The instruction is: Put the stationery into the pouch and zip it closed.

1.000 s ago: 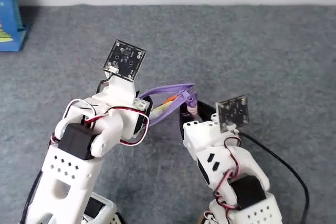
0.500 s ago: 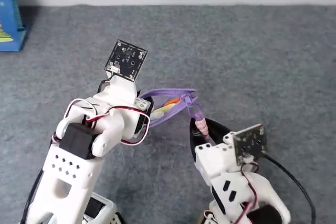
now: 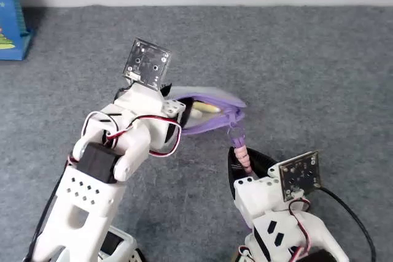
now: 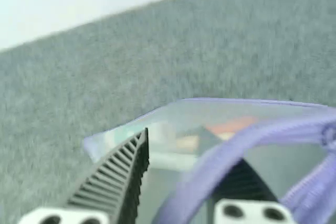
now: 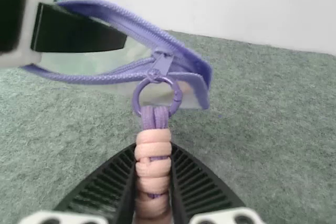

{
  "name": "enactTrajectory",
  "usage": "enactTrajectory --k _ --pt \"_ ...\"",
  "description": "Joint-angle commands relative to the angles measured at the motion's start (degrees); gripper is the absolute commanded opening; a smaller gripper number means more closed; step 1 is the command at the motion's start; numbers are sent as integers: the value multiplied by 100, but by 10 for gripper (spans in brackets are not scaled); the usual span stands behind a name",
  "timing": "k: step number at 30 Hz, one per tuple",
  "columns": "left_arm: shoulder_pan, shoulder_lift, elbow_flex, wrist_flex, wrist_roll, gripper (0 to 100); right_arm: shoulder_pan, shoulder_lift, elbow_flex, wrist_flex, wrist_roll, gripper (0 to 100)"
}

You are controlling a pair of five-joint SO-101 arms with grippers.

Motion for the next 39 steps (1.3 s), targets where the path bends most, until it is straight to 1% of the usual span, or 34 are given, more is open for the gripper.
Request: enactTrajectory --k 1,4,7,10,13,16,19,23,26,29,33,37,39 --pt "290 -18 22 -325 -44 197 -22 -4 -281 57 9 8" --pt "686 -18 180 -334 -132 203 -180 -4 -273 57 9 8" --pt "870 -18 242 -308 -413 239 -453 -4 -273 57 9 8" --pt "791 -53 251 -299 -396 246 -453 -4 -290 66 9 8" --pt "387 -79 233 -299 -396 244 -207 -4 -290 48 9 8" --pt "-123 -79 242 -290 -422 202 119 -4 -290 48 0 8" --pt "-378 -79 242 -123 -431 147 242 4 -281 57 -141 8" --pt "-308 -79 207 211 -431 81 224 13 -264 92 -149 23" --pt "-246 -79 207 229 -404 46 224 22 -255 312 -202 107" --pt "-141 -79 207 211 -387 29 224 22 -255 418 -492 193" --pt "-114 -158 154 334 -255 16 224 22 -255 347 -545 180" --pt "-97 -589 -119 958 -132 16 242 22 -141 31 -554 168" --pt "-97 -888 -233 1222 -114 17 242 22 132 -356 -554 169"
